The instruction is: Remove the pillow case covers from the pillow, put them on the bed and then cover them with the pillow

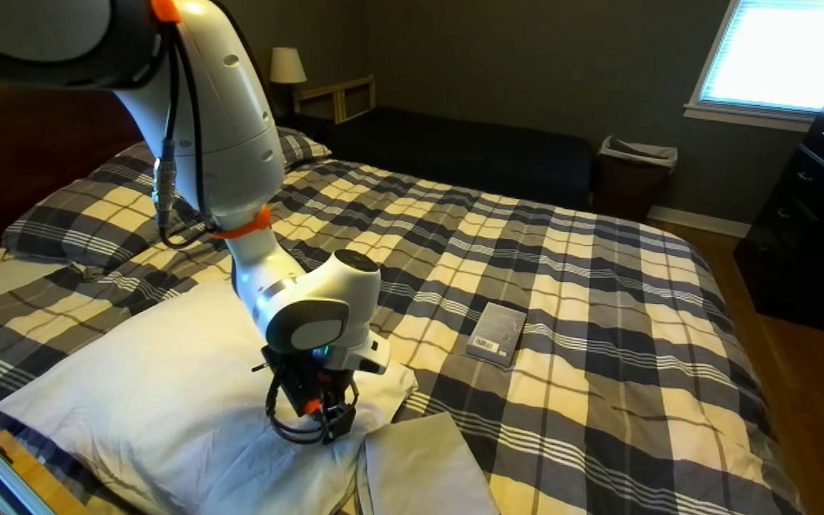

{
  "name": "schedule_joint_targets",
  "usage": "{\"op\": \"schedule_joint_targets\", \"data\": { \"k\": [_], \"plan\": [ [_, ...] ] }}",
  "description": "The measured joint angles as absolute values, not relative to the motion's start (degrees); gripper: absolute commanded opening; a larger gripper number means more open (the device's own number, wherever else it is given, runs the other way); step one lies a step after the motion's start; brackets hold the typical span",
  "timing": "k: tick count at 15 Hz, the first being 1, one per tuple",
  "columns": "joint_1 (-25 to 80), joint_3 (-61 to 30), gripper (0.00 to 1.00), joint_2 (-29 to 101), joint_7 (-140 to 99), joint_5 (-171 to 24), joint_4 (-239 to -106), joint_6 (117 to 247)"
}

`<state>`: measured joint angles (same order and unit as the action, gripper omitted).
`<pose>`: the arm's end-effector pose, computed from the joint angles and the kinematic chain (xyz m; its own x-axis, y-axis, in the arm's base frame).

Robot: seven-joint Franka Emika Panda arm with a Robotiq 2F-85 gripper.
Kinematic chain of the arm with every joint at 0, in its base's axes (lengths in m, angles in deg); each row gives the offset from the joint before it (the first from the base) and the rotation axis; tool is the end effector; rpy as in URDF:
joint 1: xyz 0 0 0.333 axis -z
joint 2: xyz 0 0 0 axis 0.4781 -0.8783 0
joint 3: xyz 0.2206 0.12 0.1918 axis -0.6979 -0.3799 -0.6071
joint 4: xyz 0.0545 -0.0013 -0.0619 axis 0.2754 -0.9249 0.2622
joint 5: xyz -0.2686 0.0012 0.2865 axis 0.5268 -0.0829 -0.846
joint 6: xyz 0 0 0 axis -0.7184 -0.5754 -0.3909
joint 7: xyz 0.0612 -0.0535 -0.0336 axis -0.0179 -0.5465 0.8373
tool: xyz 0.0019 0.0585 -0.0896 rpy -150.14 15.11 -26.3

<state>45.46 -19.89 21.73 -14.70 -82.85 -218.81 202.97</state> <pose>0.4207 -0.1260 0.0723 0.9033 -0.3454 -0.2546 -0.3643 -0.9308 -0.0299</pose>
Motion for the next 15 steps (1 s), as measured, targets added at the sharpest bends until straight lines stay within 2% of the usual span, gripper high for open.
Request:
{"op": "schedule_joint_targets", "data": {
  "k": [5,6,15],
  "plan": [
    [45.5,-19.8,0.06,21.4,-14.7,-82.9,-217.9,202.3],
    [45.5,-19.8,0.01,21.5,-14.6,-82.9,-217.7,202.0],
    [45.3,-19.8,0.02,24.3,-12.6,-82.9,-216.9,197.0]
  ]
}}
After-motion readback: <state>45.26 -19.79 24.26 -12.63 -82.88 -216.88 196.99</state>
